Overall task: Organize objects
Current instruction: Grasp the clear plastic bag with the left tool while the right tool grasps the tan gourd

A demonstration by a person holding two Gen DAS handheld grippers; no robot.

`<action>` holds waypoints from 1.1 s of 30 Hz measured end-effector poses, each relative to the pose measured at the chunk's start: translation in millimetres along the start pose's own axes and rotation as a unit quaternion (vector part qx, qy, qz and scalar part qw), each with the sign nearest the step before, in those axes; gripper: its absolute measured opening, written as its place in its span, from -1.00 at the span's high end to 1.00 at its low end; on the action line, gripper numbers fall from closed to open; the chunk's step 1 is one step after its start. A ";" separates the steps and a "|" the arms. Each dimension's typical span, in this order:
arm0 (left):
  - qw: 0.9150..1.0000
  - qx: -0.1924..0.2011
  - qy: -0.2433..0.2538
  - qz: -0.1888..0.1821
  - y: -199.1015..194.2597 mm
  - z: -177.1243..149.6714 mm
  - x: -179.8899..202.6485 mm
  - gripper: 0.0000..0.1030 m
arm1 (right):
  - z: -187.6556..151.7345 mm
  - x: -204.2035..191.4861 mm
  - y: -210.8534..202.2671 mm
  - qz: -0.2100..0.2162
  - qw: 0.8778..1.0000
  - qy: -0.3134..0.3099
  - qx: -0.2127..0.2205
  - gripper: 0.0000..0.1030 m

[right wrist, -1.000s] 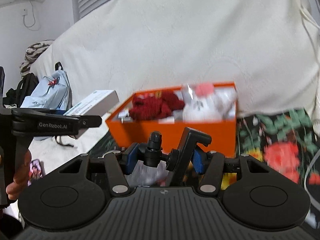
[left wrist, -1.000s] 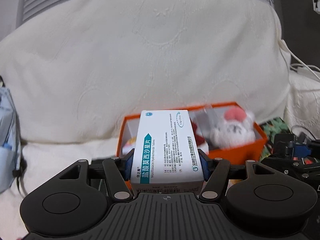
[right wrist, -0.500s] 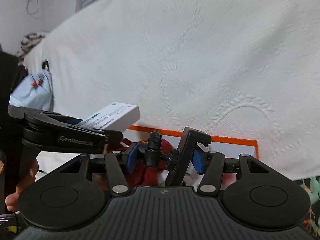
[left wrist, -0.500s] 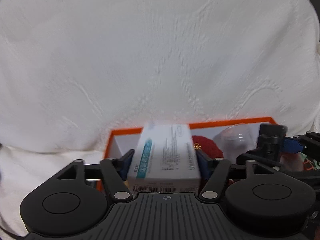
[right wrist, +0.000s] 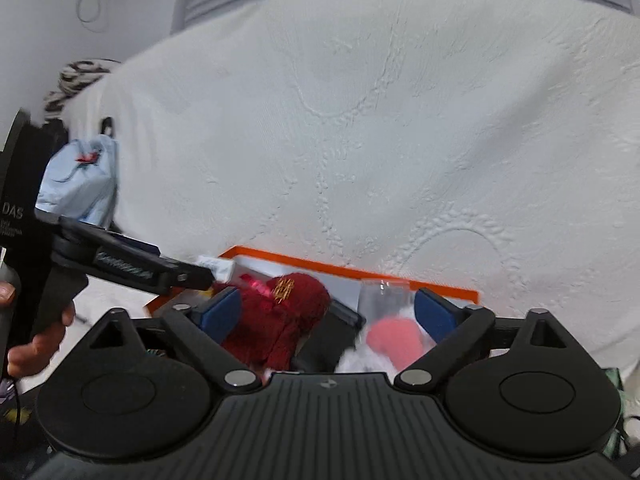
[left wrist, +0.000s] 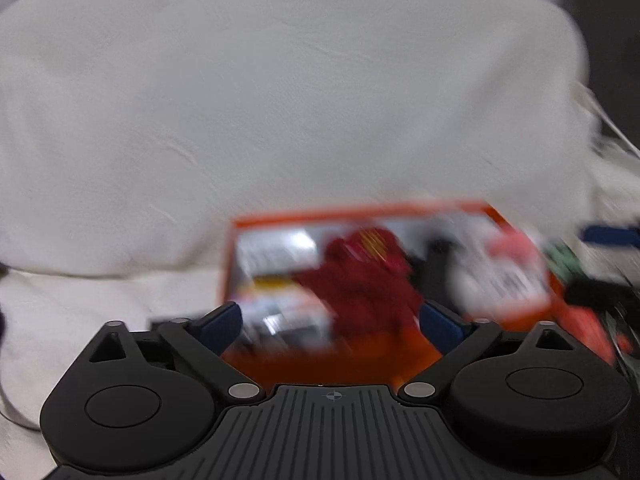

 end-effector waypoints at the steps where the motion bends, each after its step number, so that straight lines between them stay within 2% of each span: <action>1: 1.000 -0.012 0.014 -0.016 -1.4 -11.9 5.3 -1.00 | -5.5 -0.1 -9.6 0.009 1.000 -0.005 -0.004 -0.87; 3: 0.998 -0.038 0.044 -0.036 2.2 -37.7 20.3 -1.00 | -18.2 -2.0 -21.2 0.029 0.999 -0.021 -0.023 -0.87; 5: 0.994 -0.058 0.081 -0.034 11.0 -56.2 38.3 -1.00 | -36.4 -6.6 -24.4 0.042 0.996 -0.049 -0.053 -0.86; 8: 0.988 -0.082 0.124 -0.035 28.3 -71.2 59.3 -1.00 | -63.7 -17.3 -17.1 0.051 0.987 -0.104 -0.108 -0.66; 11: 0.982 -0.089 0.162 -0.029 38.9 -80.1 71.3 -1.00 | -78.1 -31.5 -2.3 0.048 0.976 -0.158 -0.140 -0.36; 14: 0.978 -0.099 0.182 0.001 60.1 -85.8 73.6 -1.00 | -89.9 -36.5 9.3 0.034 0.967 -0.198 -0.155 -0.31; 17: 0.981 -0.108 0.160 0.016 71.4 -84.6 64.7 -1.00 | -98.4 -35.2 19.6 0.027 0.962 -0.214 -0.167 -0.24; 22: 0.988 -0.100 0.120 0.012 58.0 -76.7 49.9 -1.00 | -109.3 -41.5 37.5 0.022 0.958 -0.229 -0.172 -0.25; 24: 0.989 -0.098 0.105 0.017 47.8 -74.7 44.6 -1.00 | -107.7 -42.3 41.0 0.021 0.961 -0.218 -0.171 -0.07; 25: 0.990 -0.097 0.097 0.021 41.4 -74.0 41.6 -1.00 | -106.3 -43.5 40.2 0.016 0.961 -0.217 -0.170 0.20; 30: 0.993 -0.090 0.067 0.023 6.4 -81.1 35.5 -1.00 | -98.3 -48.8 23.6 0.016 0.963 -0.203 -0.180 0.22; 33: 0.994 -0.084 0.064 0.015 -21.6 -90.1 39.1 -1.00 | -92.0 -52.1 -5.2 0.030 0.969 -0.171 -0.179 0.23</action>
Point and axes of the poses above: each gripper's, at about its wrist camera, not at the fingertips, and y roughly the way its jaws point, x to its right, z to its top, the point moved 3 cm from there along y, roughly the way its jaws point, and after that the axes turned 10 degrees about -y, right-handed, at the moved point
